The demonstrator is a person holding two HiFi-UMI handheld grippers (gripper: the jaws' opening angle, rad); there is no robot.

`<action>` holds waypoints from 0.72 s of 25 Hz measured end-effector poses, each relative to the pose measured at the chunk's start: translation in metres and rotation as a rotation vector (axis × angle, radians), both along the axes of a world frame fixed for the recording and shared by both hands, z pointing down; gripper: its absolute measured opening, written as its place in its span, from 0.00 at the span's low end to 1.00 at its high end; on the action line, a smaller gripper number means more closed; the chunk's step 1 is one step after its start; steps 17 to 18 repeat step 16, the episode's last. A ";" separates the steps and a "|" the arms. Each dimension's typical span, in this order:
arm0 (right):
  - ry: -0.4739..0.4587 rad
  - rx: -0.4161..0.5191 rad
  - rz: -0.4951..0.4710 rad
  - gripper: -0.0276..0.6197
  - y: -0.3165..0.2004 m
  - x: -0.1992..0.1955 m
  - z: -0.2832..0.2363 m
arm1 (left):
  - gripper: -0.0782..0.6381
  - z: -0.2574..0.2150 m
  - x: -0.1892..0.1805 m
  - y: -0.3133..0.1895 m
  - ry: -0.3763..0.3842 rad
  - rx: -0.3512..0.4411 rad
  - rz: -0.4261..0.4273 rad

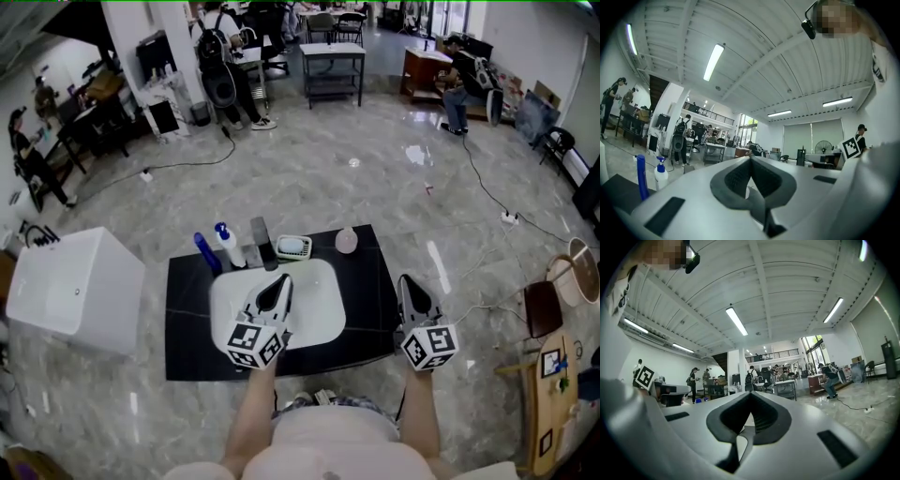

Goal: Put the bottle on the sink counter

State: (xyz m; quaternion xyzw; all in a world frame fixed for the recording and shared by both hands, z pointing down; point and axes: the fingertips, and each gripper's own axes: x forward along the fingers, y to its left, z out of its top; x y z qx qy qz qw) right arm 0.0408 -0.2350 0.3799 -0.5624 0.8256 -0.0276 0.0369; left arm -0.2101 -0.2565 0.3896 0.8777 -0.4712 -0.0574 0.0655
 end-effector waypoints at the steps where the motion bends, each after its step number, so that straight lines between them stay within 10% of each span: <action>1: -0.002 -0.003 -0.003 0.06 0.000 -0.001 0.000 | 0.15 0.000 -0.001 0.000 0.005 -0.003 -0.002; 18: -0.011 -0.021 -0.017 0.06 0.002 -0.002 0.009 | 0.15 0.006 0.001 0.003 0.016 -0.022 0.000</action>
